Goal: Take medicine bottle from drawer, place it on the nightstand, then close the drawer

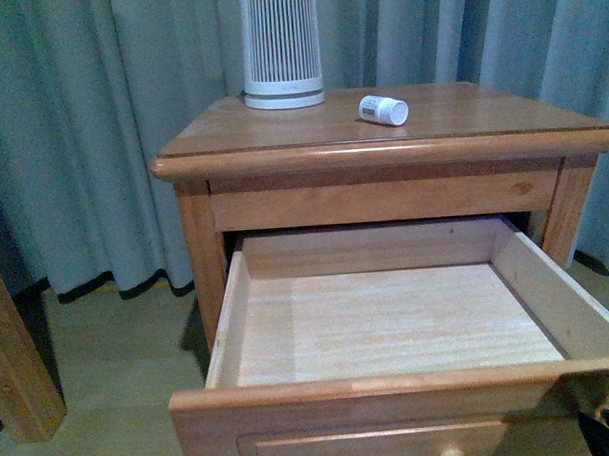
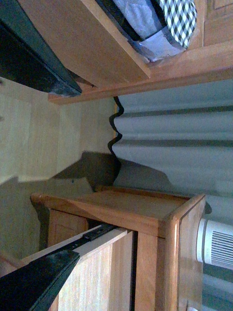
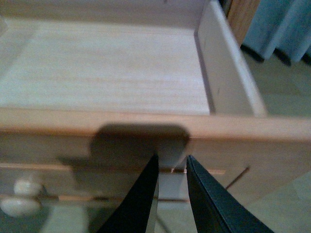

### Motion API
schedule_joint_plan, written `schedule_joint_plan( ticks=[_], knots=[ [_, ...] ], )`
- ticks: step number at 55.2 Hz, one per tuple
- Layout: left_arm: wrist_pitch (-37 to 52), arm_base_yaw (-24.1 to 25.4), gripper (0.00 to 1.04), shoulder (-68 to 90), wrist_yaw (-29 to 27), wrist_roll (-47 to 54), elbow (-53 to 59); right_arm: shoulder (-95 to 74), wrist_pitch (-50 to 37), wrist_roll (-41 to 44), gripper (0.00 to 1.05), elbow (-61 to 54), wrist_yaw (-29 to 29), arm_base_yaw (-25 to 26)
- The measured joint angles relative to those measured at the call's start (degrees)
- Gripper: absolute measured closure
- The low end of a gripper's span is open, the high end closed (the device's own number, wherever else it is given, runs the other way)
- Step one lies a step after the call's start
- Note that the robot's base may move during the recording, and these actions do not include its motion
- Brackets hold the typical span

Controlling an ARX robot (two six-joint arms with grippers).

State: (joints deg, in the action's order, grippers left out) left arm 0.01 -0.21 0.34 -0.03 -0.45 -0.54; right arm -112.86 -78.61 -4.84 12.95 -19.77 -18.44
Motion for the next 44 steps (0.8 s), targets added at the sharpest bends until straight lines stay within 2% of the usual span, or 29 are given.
schedule_joint_plan(
  ticks=[9, 24, 44],
  knots=[
    [0.0, 0.0, 0.07, 0.0, 0.0, 0.0, 0.0, -6.9, 1.6, 3.7, 0.82, 9.8, 2.8, 3.4],
    [0.0, 0.0, 0.07, 0.0, 0.0, 0.0, 0.0, -14.5, 10.0, 11.1, 0.82, 28.3, 7.5, 8.5],
    [0.0, 0.0, 0.07, 0.0, 0.0, 0.0, 0.0, -19.0, 18.1, 14.8, 0.82, 44.4, 14.7, 11.5]
  ],
)
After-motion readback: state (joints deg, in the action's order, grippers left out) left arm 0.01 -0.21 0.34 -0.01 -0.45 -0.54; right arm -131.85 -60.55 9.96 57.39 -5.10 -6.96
